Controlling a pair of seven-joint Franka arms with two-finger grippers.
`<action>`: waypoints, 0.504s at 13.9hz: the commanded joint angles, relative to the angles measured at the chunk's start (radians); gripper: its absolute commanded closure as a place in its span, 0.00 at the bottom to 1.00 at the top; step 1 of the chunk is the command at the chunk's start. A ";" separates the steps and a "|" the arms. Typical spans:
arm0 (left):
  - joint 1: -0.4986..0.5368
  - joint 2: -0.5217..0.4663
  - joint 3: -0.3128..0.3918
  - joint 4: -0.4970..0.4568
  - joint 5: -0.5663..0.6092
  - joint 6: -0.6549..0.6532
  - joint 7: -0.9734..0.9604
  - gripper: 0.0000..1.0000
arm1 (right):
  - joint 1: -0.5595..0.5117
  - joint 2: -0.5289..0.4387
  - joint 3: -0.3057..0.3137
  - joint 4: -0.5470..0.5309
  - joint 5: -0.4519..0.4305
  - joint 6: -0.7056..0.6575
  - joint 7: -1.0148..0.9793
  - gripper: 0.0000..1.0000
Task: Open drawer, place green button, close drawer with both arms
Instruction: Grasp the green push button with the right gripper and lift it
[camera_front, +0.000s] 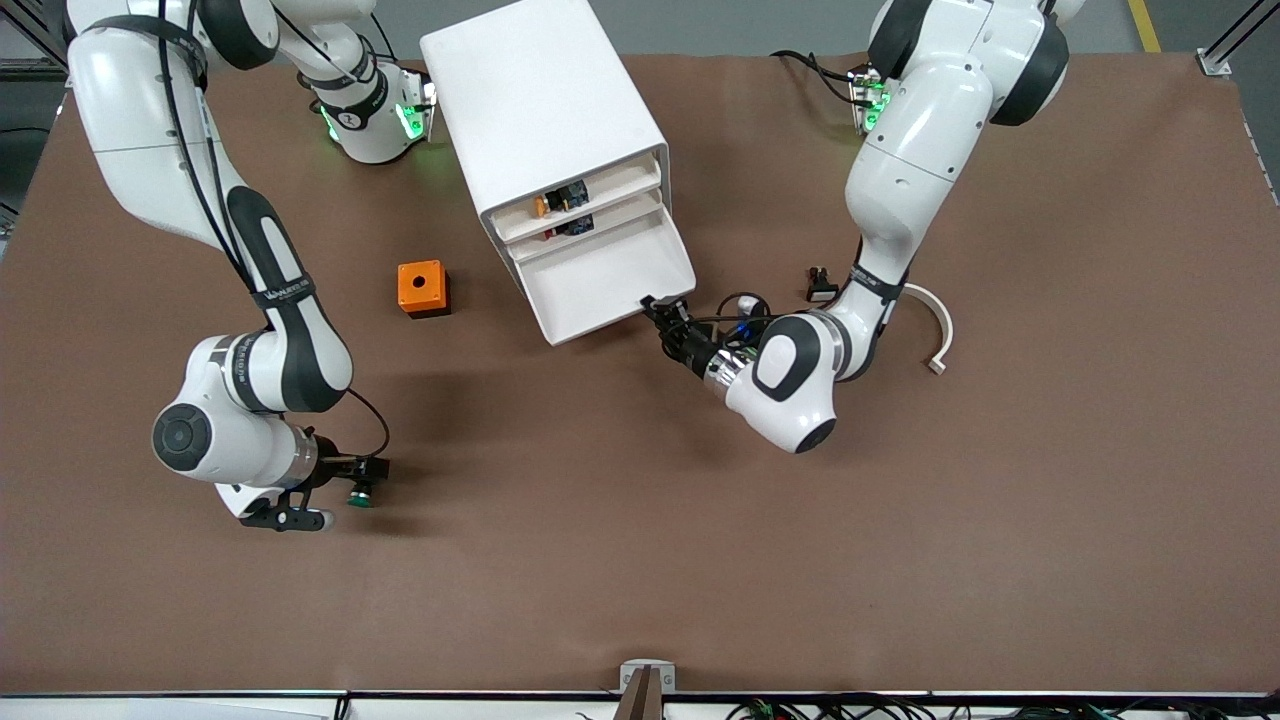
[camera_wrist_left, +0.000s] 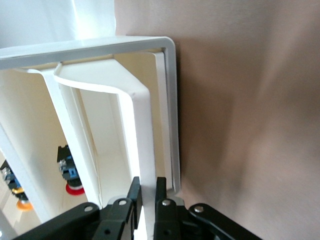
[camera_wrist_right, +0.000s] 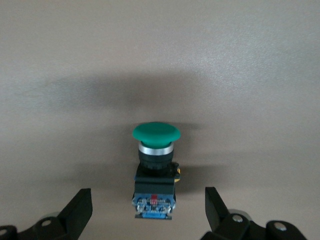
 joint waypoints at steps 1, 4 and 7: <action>0.012 0.015 -0.006 0.042 -0.007 0.009 0.041 0.81 | -0.005 0.030 0.007 0.008 0.009 0.025 0.018 0.01; 0.024 0.004 -0.004 0.044 -0.005 0.009 0.041 0.01 | 0.003 0.033 0.007 -0.001 0.009 0.016 0.026 0.34; 0.065 -0.017 0.037 0.074 -0.005 -0.006 0.041 0.01 | 0.004 0.030 0.007 -0.001 0.009 0.008 0.026 0.71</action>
